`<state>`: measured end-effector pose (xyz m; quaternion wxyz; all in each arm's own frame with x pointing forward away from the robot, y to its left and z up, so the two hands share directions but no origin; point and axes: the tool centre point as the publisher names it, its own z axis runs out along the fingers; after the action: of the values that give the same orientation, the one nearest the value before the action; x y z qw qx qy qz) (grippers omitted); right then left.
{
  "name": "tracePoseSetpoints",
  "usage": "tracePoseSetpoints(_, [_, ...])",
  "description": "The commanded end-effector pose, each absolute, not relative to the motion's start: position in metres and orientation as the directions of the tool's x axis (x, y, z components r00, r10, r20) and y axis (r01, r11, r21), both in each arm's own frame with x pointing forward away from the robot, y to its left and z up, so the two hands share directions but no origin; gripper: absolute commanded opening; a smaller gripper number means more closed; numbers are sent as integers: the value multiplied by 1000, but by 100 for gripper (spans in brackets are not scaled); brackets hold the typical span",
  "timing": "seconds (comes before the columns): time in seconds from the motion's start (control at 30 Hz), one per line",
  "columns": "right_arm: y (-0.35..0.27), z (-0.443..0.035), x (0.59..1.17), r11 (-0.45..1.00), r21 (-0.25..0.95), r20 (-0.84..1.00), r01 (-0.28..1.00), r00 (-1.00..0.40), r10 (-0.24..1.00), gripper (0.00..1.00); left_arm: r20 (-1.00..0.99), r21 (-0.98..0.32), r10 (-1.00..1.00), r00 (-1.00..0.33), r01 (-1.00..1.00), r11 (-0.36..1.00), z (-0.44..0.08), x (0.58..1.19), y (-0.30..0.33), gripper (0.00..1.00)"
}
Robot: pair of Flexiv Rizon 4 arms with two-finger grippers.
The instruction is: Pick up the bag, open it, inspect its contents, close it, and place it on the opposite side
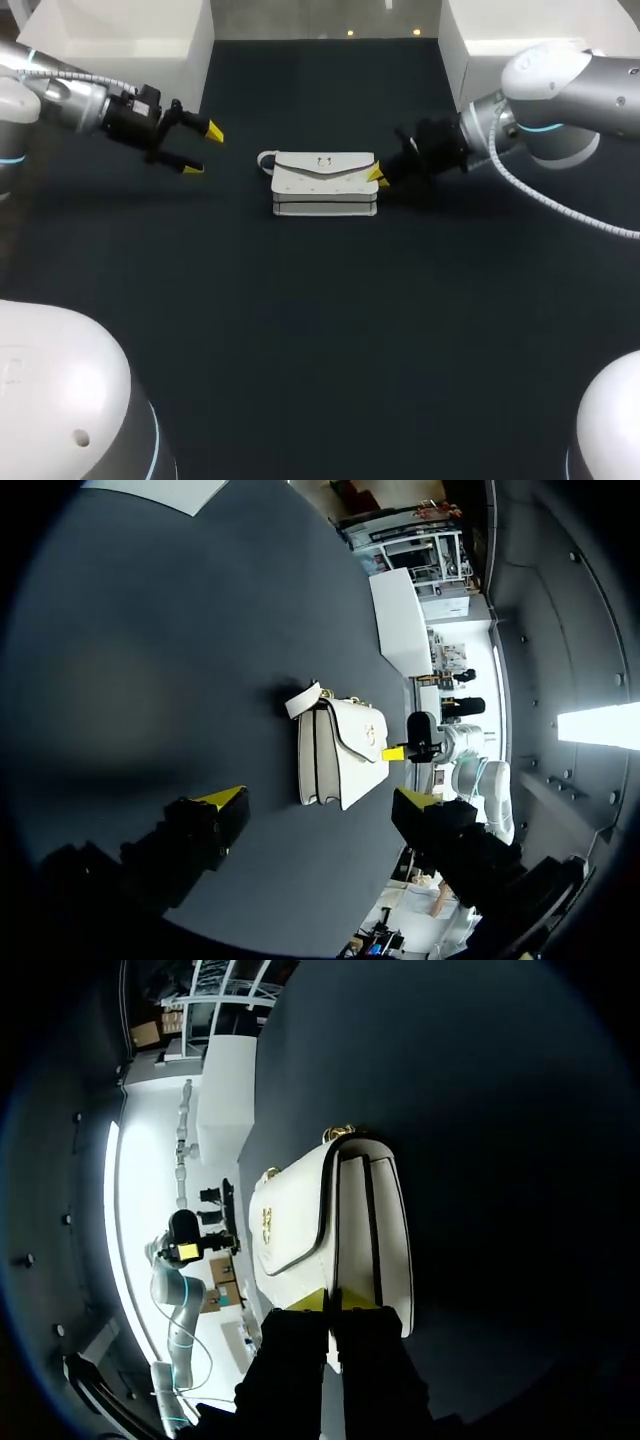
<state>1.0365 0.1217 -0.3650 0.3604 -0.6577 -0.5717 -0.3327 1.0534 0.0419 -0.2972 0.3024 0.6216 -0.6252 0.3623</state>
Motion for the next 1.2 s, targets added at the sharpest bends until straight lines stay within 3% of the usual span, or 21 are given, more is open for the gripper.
tracePoseSetpoints(0.03, [86, -354, 1038, -87, -100, 849, 991, 131, 512, 0, 794, -40, -606, -42, -999, 17, -283, 1066, 55, 100])
tracePoseSetpoints(0.87, [63, -352, 1039, -48, -103, 857, 993, 113, 502, 0, 664, -58, -743, -79, -997, 55, -266, 1073, 70, 100])
tracePoseSetpoints(1.2, [-11, -348, 1050, -141, -72, 812, 987, 140, 567, 0, 472, -62, -875, -106, -994, 87, -251, 1079, 85, 100])
